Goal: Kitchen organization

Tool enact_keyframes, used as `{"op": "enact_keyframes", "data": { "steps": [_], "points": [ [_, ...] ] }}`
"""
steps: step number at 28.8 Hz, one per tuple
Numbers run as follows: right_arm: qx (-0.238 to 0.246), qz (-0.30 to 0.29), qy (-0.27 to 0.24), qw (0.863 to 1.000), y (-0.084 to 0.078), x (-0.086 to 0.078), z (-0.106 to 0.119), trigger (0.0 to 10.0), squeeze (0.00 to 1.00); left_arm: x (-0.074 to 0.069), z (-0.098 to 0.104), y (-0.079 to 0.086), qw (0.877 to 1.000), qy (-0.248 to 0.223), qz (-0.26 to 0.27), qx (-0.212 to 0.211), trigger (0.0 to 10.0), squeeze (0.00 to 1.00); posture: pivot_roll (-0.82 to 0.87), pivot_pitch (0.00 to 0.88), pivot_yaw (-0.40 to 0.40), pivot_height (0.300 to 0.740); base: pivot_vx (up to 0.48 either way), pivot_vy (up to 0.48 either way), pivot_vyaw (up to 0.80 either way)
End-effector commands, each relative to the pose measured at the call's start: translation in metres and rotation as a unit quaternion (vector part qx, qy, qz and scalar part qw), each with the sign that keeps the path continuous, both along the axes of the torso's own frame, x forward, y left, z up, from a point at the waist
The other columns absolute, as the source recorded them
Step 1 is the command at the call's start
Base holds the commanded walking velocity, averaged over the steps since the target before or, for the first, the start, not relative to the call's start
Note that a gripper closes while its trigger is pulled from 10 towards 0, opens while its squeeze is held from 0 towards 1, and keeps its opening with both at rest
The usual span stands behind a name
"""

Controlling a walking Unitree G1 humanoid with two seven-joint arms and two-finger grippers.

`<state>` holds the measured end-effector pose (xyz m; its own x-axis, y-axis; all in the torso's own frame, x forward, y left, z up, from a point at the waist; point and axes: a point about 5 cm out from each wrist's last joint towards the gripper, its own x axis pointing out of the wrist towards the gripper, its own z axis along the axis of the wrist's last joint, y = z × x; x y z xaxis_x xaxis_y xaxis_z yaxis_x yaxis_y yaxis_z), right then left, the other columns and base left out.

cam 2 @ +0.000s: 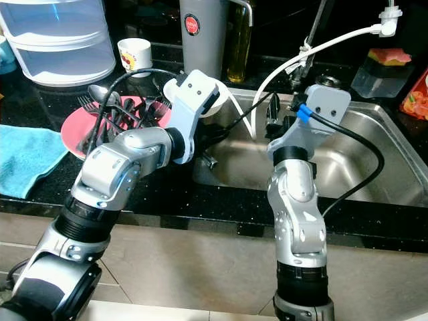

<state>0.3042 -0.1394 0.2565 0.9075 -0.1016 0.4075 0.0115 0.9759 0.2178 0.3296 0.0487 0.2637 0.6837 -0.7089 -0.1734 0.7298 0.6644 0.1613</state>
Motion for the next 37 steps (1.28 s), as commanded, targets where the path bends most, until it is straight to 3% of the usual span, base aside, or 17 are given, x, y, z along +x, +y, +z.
{"op": "enact_keyframes", "data": {
  "steps": [1,11,12,13,16,19,22,24,28,30,37],
  "points": [
    [-0.001,-0.007,-0.007,1.0,-0.003,-0.003,0.002,10.0,0.0,-0.001,-0.002,0.0,1.0,-0.003,-0.006,0.006,10.0,1.0,0.2,0.0,-0.04,0.74,0.0,0.0,0.0],
    [0.003,-0.003,-0.016,1.0,0.0,-0.002,0.004,10.0,0.0,-0.004,0.001,-0.001,1.0,-0.014,-0.023,-0.012,10.0,1.0,0.2,0.0,-0.029,0.74,0.0,0.0,0.0],
    [0.003,-0.003,-0.016,1.0,0.0,-0.002,0.005,10.0,0.0,-0.003,0.002,-0.001,1.0,-0.019,-0.02,-0.013,10.0,0.55,0.2,0.0,-0.029,0.74,0.0,0.0,0.0],
    [0.003,-0.003,-0.015,1.0,0.0,-0.002,0.004,10.0,0.0,-0.001,0.005,0.0,0.999,-0.025,-0.01,-0.02,10.0,0.0,0.2,0.0,-0.031,0.74,0.0,0.0,0.0],
    [0.002,-0.002,-0.013,1.0,0.0,-0.003,0.003,10.0,0.0,0.005,0.01,0.004,0.999,-0.037,0.021,-0.029,10.0,0.0,0.2,0.0,-0.029,0.74,0.0,0.0,0.0],
    [0.002,-0.003,-0.012,1.0,0.0,-0.005,0.003,10.0,0.0,0.022,0.014,0.017,0.99,-0.061,0.129,-0.011,10.0,0.0,0.18,0.0,-0.022,0.74,0.0,0.0,0.0],
    [0.002,-0.005,-0.012,1.0,-0.001,-0.005,0.003,10.0,0.0,0.027,0.012,0.024,0.983,-0.064,0.171,0.007,10.0,0.0,0.18,0.0,-0.023,0.74,0.0,0.0,0.0],
    [0.002,-0.008,-0.012,1.0,-0.002,-0.006,0.003,10.0,0.0,0.034,0.011,0.035,0.972,-0.063,0.226,0.018,10.0,0.0,0.18,0.0,-0.025,0.74,0.0,0.0,0.0],
    [0.001,-0.007,-0.009,1.0,-0.002,-0.006,0.001,10.0,0.0,0.041,0.016,0.051,0.953,-0.064,0.295,0.006,10.0,0.0,0.18,0.0,-0.03,0.74,0.0,0.0,0.0],
    [0.002,-0.005,-0.008,1.0,-0.001,-0.006,0.001,10.0,0.0,0.046,0.015,0.063,0.939,-0.045,0.342,-0.005,10.0,0.0,0.18,0.0,-0.032,0.74,0.0,0.0,0.0],
    [0.001,-0.002,-0.006,1.0,0.0,-0.004,0.001,10.0,0.0,0.053,0.009,0.081,0.912,-0.01,0.41,-0.014,10.0,0.0,0.19,0.005,-0.041,0.74,0.0,0.0,0.0]
  ]
}}
